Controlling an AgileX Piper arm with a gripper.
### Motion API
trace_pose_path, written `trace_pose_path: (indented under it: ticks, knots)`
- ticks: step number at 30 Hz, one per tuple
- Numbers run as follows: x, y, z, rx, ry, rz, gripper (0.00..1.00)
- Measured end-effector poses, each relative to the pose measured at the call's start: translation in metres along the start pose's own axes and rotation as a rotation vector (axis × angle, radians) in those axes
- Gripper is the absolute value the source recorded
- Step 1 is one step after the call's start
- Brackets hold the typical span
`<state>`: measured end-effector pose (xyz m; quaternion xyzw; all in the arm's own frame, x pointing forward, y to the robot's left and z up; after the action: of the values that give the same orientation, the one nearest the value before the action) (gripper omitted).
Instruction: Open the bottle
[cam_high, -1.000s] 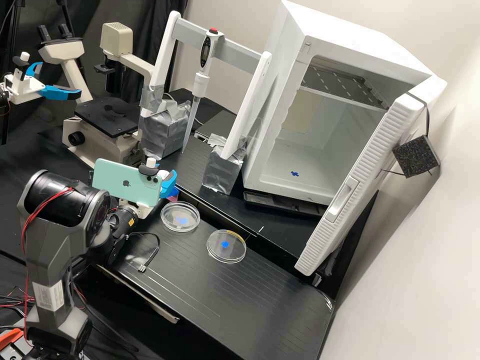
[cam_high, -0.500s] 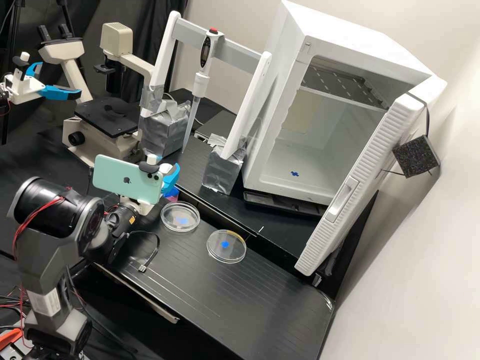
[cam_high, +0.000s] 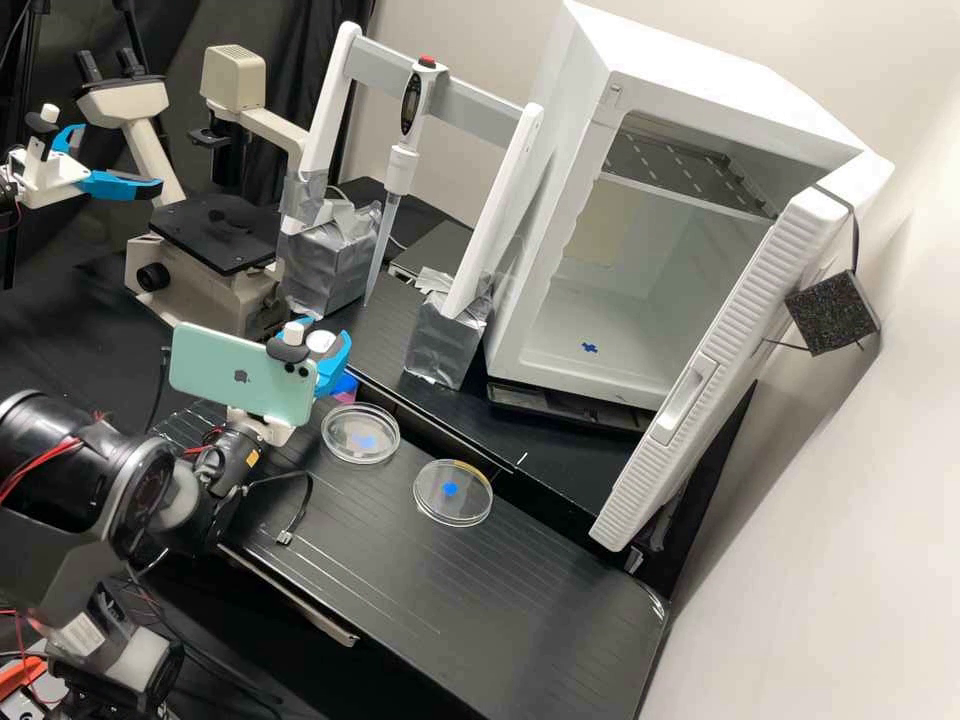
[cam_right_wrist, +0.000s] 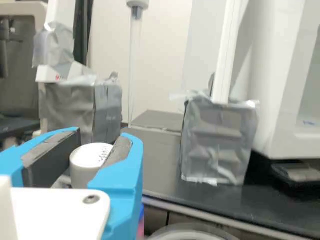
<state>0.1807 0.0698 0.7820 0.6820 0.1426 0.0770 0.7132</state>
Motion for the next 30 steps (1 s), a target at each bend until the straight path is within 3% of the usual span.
trace_pose_path:
  ticks: [12,24,25,30]
  knots:
    - [-0.015,-0.012,-0.002,0.019,0.016,-0.067,0.00]
    - [-0.011,-0.026,0.004,0.024,-0.021,-0.119,0.00]
    - [-0.011,-0.026,0.004,0.024,-0.020,-0.118,1.00]
    - [-0.011,-0.027,0.004,0.009,-0.019,-0.117,1.00]
